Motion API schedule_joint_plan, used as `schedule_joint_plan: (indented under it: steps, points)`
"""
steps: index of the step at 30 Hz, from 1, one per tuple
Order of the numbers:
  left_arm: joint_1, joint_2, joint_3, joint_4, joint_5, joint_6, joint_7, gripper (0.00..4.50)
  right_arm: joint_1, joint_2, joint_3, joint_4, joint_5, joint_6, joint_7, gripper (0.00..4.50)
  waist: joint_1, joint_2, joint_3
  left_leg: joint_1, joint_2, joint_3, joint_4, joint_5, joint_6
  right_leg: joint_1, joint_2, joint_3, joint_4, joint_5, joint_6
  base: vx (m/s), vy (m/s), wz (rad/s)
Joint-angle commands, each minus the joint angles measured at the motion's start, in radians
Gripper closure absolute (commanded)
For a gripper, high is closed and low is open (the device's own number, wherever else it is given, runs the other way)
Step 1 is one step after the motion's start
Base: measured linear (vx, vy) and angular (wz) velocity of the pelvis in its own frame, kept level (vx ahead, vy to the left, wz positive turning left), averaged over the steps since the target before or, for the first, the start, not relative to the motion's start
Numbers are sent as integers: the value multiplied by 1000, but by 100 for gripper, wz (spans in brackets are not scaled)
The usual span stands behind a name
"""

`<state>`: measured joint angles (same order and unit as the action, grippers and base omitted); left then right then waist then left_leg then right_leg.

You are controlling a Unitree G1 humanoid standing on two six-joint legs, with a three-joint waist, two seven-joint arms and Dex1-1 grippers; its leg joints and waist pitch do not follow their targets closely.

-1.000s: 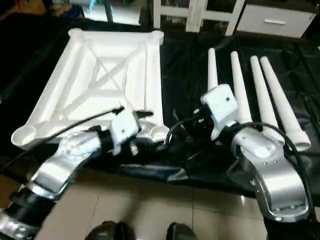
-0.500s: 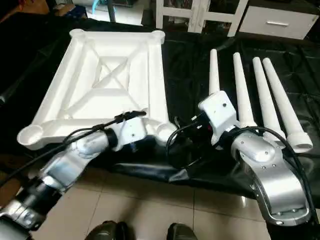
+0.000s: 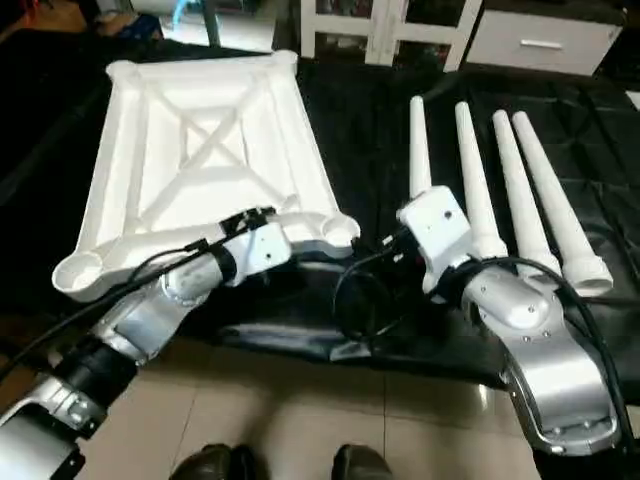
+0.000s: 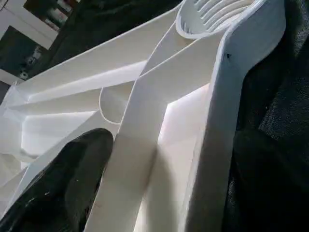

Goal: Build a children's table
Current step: Pick table leg

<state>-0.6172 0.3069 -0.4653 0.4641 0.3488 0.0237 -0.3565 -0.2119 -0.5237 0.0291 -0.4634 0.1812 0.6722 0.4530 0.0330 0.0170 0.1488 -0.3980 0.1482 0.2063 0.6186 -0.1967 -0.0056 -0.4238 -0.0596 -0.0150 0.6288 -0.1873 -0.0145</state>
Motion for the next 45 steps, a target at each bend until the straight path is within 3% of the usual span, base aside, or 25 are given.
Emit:
schedule_joint_plan:
  steps: [1, 4, 8, 14, 16, 18, 19, 21, 23, 24, 26, 27, 28, 29, 30, 32, 33, 35, 37, 38, 39, 40, 42, 44, 45]
  points:
    - [-8, 40, 61, 37, 23, 42, 38, 6, 8, 7, -11, -33, -2, 11, -13, 0, 5, -1, -79, 29, 80, -52, -80, -139, 48, 54, -90, 48, -76, -58, -259, 0, 0, 0]
    - [-4, 62, 78, 37, 13, 40, 29, 6, 5, 20, -20, -35, 6, 16, -25, 0, -1, -1, -76, 27, 78, -56, -84, -167, 34, 55, -90, 47, -81, -121, -247, 0, 0, 0]
    - [9, 88, 91, 28, 9, 32, 25, 6, 1, 29, -27, -34, 12, 22, -33, 0, 0, 2, -74, 36, 80, -55, -87, -197, 11, 46, -88, 49, -86, -165, -234, 0, 0, 0]
    - [97, 76, 133, -151, -174, -27, -151, 6, 2, 38, -34, -34, 15, 24, -42, 0, 8, 10, -80, 39, 85, -52, -90, -151, 8, 47, -91, 48, -74, -39, -267, 0, 0, 0]
    - [128, 65, 139, -214, -243, -39, -206, 6, 3, 40, -36, -35, 15, 24, -44, 0, 15, 10, -82, 43, 86, -47, -89, -119, 21, 47, -88, 47, -70, 23, -278, 0, 0, 0]
    - [149, 58, 146, -260, -293, -36, -240, 6, 3, 42, -37, -35, 16, 24, -47, 0, 19, 8, -82, 37, 84, -45, -87, -85, 41, 51, -87, 45, -64, 72, -284, 0, 0, 0]
    - [150, 56, 151, -264, -304, -35, -246, 6, 3, 43, -36, -34, 15, 24, -49, 0, 22, 18, -84, 37, 83, -47, -86, -85, 42, 53, -89, 44, -62, 70, -284, 0, 0, 0]
    - [144, 48, 165, -264, -323, -29, -248, 6, 3, 46, -38, -33, 15, 24, -53, 0, 21, 10, -81, 35, 82, -46, -87, -114, 43, 55, -90, 46, -70, 19, -279, 0, 0, 0]
    - [141, 34, 189, -277, -357, -9, -252, 6, 0, 55, -46, -29, 14, 32, -68, 0, 21, 12, -79, 36, 82, -46, -89, -129, 35, 54, -91, 46, -74, -30, -273, 0, 0, 0]
    - [142, 28, 201, -289, -374, 4, -254, 6, -5, 63, -52, -25, 13, 41, -81, 0, 19, 25, -76, 39, 82, -46, -91, -147, 22, 49, -87, 45, -79, -55, -272, 0, 0, 0]
    - [147, 21, 218, -312, -397, 24, -262, 6, -11, 73, -61, -21, 11, 54, -97, 0, 19, 18, -77, 38, 82, -48, -91, -151, 14, 53, -86, 46, -77, -55, -266, 0, 0, 0]
    - [167, -9, 283, -409, -473, 149, -223, 6, -94, 129, -122, 77, -19, 121, -215, 0, 21, 54, -78, 40, 80, -51, -87, -133, 2, 51, -91, 46, -66, -41, -278, 0, 0, 0]
    - [168, -10, 286, -415, -477, 156, -220, 6, -99, 132, -125, 82, -21, 125, -221, 0, 8, 35, -78, 31, 73, -51, -89, -127, -4, 55, -85, 41, -74, -56, -291, 0, 0, 0]
    - [181, -27, 318, -463, -523, 205, -193, 6, -154, 150, -154, 156, -16, 143, -253, 0, 10, 30, -79, 37, 75, -49, -89, -132, -4, 57, -85, 42, -79, -67, -287, 0, 0, 0]
    - [185, -34, 330, -481, -541, 222, -182, 6, -176, 156, -164, 186, -13, 149, -263, 0, 5, 43, -75, 38, 72, -47, -85, -136, -6, 52, -85, 44, -78, -77, -297, 0, 0, 0]
    - [189, -40, 340, -494, -552, 236, -168, 6, -201, 157, -173, 222, -7, 153, -266, 0, 6, 42, -76, 36, 69, -46, -84, -137, -1, 57, -84, 45, -81, -95, -287, 0, 0, 0]
    - [194, -47, 358, -518, -578, 275, -157, 6, -264, 143, -171, 324, -9, 140, -262, 0, 6, 55, -77, 33, 68, -44, -82, -105, 16, 57, -79, 44, -80, -70, -269, 0, 0, 0]
    - [197, -47, 363, -532, -593, 301, -158, 6, -312, 131, -163, 405, -16, 119, -254, 0, 1, 52, -82, 31, 64, -46, -78, -77, 22, 62, -79, 40, -74, -49, -281, 0, 0, 0]
    - [207, -32, 353, -568, -604, 333, -181, 6, -421, 116, -150, 589, -27, 66, -244, 0, -2, 47, -83, 27, 66, -43, -77, -47, 47, 63, -79, 40, -73, -20, -285, 0, 0, 0]
    - [207, -32, 353, -568, -604, 333, -181, 6, -421, 116, -150, 589, -27, 66, -244, 0, -2, 51, -84, 25, 64, -44, -74, -21, 65, 65, -79, 39, -70, 6, -294, 0, 0, 0]
    - [217, -23, 345, -601, -604, 361, -199, 6, -478, 117, -150, 681, -37, 49, -247, 0, -2, 46, -85, 28, 67, -42, -73, -18, 70, 62, -82, 40, -69, 12, -301, 0, 0, 0]
    - [223, -17, 340, -624, -615, 381, -211, 6, -512, 116, -148, 737, -45, 38, -247, 0, -6, 47, -83, 22, 64, -44, -72, -11, 79, 66, -80, 40, -67, 15, -304, 0, 0, 0]
    - [238, 2, 328, -678, -641, 430, -242, 6, -599, 114, -141, 879, -66, 12, -244, 0, -3, 47, -84, 29, 67, -40, -70, -9, 95, 60, -82, 38, -66, 2, -316, 0, 0, 0]
    - [251, 41, 320, -749, -703, 492, -287, 6, -718, 118, -144, 1072, -56, -10, -188, 0, -7, 32, -72, 27, 66, -37, -76, -28, 102, 56, -76, 37, -74, -29, -320, 0, 0, 0]
    - [251, 41, 320, -749, -703, 492, -287, 6, -718, 118, -144, 1072, -56, -10, -188, 0, -3, 41, -73, 28, 68, -38, -74, -31, 101, 56, -78, 38, -70, -37, -322, 0, 0, 0]
